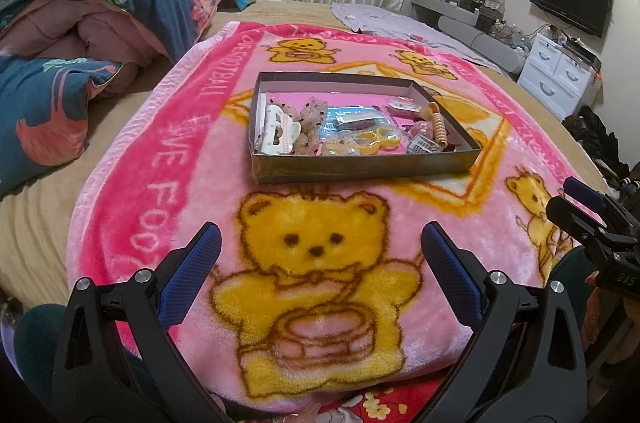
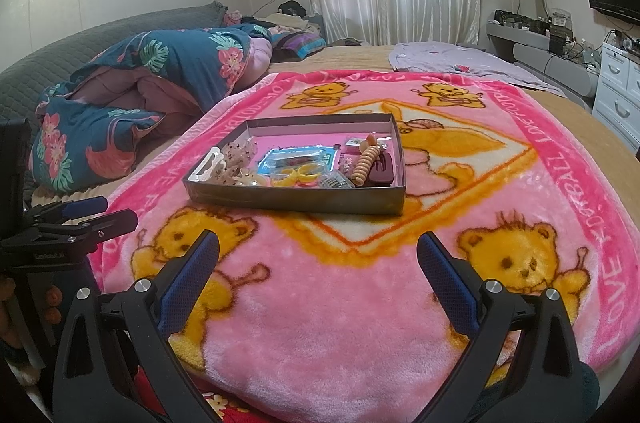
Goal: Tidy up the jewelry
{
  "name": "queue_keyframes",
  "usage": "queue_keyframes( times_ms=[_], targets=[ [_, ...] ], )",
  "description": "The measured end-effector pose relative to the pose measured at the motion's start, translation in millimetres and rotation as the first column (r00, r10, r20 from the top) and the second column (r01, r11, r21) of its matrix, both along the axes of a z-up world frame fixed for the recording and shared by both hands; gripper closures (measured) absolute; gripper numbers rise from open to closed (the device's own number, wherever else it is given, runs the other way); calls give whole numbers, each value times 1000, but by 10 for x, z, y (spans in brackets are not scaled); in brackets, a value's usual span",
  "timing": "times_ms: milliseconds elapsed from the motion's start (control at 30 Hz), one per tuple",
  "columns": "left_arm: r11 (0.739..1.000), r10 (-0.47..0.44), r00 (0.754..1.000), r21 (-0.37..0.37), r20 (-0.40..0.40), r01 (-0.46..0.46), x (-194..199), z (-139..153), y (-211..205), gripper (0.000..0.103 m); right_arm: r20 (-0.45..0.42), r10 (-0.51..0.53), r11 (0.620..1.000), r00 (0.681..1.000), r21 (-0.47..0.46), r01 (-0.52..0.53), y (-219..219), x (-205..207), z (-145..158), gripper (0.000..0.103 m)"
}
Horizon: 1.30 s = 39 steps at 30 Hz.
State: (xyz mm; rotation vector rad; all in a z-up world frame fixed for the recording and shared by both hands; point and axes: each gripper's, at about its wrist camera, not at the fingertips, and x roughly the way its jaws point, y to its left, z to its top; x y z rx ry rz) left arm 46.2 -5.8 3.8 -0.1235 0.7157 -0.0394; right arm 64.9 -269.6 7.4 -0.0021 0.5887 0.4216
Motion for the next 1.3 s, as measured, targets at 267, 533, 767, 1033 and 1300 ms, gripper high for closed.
queue_keyframes(
  times_ms=[267, 533, 767, 1033, 1300],
  targets=[
    [1000, 0, 1000, -1, -5, 0, 2, -17, -6, 9, 0, 1, 1000, 1000, -1, -1, -1, 1, 1, 4],
    [1000, -1, 1000, -7, -21, 1, 22, -61, -4, 9, 2, -1, 1000, 1000, -2, 1, 3, 1, 4, 4],
    [1000, 16, 999, -13, -32, -17, 63, -66, -4, 9, 5, -31, 999, 1000, -24, 31, -9, 54, -8, 4],
    [995, 98, 991, -16, -92, -100, 298, -134, 188, 9, -8, -135, 991, 991, -6, 135, -286, 404, 15, 4],
    [910, 410, 888, 159, -207, -384, 1516, -385, 1470, 9, -94, -507, 862, 857, -77, 501, -1461, 1921, -127, 4]
  ],
)
